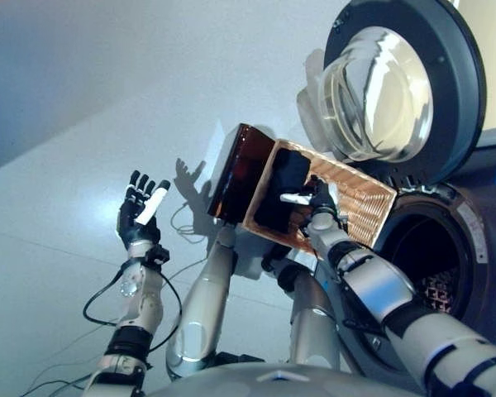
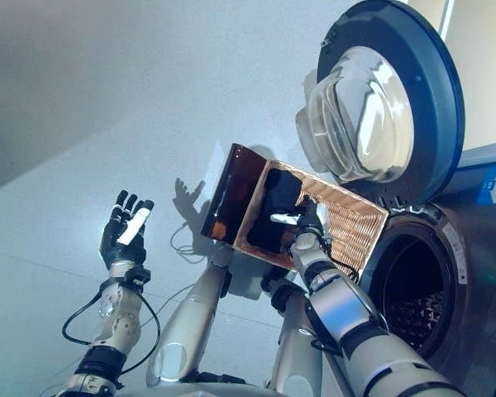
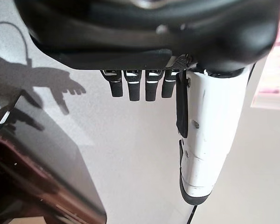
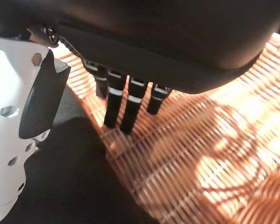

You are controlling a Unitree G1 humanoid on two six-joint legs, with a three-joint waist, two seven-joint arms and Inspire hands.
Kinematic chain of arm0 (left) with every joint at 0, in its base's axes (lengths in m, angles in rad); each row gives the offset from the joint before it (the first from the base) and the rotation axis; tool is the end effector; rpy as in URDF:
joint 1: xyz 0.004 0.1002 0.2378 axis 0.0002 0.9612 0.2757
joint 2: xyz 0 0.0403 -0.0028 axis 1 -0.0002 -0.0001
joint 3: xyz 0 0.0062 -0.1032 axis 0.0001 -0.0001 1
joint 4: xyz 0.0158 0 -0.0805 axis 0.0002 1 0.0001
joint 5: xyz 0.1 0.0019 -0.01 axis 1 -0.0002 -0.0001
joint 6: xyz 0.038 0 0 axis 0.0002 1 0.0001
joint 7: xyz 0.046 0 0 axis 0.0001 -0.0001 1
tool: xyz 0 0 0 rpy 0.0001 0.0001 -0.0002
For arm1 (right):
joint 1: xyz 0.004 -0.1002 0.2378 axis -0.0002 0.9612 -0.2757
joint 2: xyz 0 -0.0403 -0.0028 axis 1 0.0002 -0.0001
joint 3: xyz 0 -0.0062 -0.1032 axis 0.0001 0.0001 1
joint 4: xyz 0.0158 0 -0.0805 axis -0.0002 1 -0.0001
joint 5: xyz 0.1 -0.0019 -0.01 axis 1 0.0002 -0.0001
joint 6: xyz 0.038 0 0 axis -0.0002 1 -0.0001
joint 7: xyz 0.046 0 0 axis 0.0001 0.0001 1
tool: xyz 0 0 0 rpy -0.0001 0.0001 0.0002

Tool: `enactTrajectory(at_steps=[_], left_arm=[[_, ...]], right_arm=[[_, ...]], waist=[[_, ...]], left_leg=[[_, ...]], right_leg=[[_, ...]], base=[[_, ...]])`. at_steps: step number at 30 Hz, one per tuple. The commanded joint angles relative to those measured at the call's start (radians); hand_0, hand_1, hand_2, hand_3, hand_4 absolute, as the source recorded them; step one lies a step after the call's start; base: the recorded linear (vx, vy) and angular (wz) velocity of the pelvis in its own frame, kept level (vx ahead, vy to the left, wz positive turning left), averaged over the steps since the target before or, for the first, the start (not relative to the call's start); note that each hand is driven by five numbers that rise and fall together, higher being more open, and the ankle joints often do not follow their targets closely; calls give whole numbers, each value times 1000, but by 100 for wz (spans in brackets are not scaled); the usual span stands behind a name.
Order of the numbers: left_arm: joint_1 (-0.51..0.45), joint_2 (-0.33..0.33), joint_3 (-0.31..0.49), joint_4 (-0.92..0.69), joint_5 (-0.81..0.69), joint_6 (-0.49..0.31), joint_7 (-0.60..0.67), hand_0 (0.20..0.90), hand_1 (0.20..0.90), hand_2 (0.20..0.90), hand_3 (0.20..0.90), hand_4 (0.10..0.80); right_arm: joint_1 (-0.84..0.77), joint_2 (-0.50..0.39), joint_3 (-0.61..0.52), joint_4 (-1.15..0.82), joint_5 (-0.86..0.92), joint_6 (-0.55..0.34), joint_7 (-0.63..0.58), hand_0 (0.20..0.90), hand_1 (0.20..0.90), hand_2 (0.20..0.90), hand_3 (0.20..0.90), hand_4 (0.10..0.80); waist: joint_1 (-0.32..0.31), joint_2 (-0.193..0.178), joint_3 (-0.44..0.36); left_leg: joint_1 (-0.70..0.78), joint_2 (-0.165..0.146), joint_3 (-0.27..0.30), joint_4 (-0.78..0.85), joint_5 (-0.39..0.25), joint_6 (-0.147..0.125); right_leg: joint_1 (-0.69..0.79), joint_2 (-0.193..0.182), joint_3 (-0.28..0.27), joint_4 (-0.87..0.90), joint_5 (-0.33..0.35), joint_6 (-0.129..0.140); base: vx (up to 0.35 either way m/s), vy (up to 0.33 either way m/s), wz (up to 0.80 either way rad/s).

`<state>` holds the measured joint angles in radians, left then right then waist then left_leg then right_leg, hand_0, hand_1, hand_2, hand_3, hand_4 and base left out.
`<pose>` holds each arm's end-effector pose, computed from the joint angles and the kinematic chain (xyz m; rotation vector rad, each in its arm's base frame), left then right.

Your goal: Pick up the clothes and place them into the washing machine

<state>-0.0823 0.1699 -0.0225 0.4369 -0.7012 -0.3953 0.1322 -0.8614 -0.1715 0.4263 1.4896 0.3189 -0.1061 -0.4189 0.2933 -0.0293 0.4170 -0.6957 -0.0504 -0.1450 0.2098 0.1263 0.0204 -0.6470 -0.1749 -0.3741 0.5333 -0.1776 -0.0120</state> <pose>0.2067 0.1948 -0.0004 -0.4847 -0.0153 0.3510 0.3074 -0.1605 0.0177 -0.4204 0.4660 -0.3100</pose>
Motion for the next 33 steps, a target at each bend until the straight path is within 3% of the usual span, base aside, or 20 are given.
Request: enactTrajectory(at_steps=[1, 9, 22, 28, 33], left_arm=[[7, 39, -23, -157, 50, -84, 4, 900, 900, 900, 900, 800], [32, 37, -23, -165, 57, -75, -2, 900, 900, 900, 900, 800], [80, 37, -22, -151, 58, -70, -33, 900, 900, 900, 900, 800], [104, 37, -24, -130, 47, -65, -63, 900, 900, 900, 900, 800], [127, 41, -12, -98, 26, -67, -85, 900, 900, 900, 900, 800]], right_arm=[[-96, -20, 3, -13, -52, -34, -10, 200, 200, 200, 200, 300], [-102, -39, -2, 4, -81, -19, -9, 200, 200, 200, 200, 300], [-20, -109, -69, 21, -82, -15, -13, 200, 200, 200, 200, 300], [82, -157, -160, 19, -18, -37, -6, 200, 200, 200, 200, 300], [182, -182, -254, -34, 119, -104, 24, 200, 200, 200, 200, 300]], waist=[[54, 32, -13], [52, 31, -27], [44, 59, -47], [23, 72, -81], [-19, 84, -108]], left_leg=[[-63, -52, 54, 96, -122, -28], [-54, -52, 55, 98, -132, -21], [-35, -51, 65, 93, -131, -15], [-4, -50, 76, 77, -131, -11], [37, -44, 98, 59, -132, -8]], right_leg=[[13, -22, 57, -107, 63, 39], [9, -19, 66, -101, 61, 38], [28, -25, 80, -106, 65, 42], [53, -24, 99, -121, 66, 44], [79, -16, 130, -148, 77, 45]], base=[[24, -2, 4], [4, 0, 1], [0, 0, 0], [-2, 2, -1], [-9, 24, -12]])
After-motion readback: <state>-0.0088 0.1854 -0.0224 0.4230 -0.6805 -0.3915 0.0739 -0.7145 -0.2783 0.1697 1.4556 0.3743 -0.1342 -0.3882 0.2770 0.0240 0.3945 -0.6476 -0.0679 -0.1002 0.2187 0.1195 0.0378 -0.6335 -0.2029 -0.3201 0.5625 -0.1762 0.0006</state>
